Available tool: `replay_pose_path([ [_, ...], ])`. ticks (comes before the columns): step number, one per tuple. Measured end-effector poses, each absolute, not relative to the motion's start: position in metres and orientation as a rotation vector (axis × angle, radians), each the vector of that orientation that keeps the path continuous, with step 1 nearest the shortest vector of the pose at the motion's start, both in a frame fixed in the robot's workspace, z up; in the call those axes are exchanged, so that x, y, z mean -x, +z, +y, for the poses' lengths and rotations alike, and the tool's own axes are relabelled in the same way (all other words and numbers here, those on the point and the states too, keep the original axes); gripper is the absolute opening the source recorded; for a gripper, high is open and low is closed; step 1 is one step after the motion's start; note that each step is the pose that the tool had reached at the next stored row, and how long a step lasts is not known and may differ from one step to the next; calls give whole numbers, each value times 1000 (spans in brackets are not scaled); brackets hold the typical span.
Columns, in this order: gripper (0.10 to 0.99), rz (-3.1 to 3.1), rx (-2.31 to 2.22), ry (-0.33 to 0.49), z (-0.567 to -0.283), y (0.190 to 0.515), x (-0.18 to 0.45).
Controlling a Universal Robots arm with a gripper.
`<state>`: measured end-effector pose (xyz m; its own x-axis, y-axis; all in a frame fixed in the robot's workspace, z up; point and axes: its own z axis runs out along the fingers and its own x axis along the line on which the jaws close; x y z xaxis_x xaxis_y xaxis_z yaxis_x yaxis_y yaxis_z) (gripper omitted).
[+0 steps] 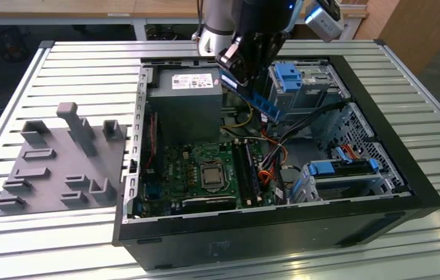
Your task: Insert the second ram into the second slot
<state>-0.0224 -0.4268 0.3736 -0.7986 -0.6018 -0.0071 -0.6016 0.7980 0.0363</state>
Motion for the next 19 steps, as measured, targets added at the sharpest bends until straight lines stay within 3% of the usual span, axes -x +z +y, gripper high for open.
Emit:
replay_pose_path([
  [19, 137, -3043, -770, -57, -427, 374, 22],
])
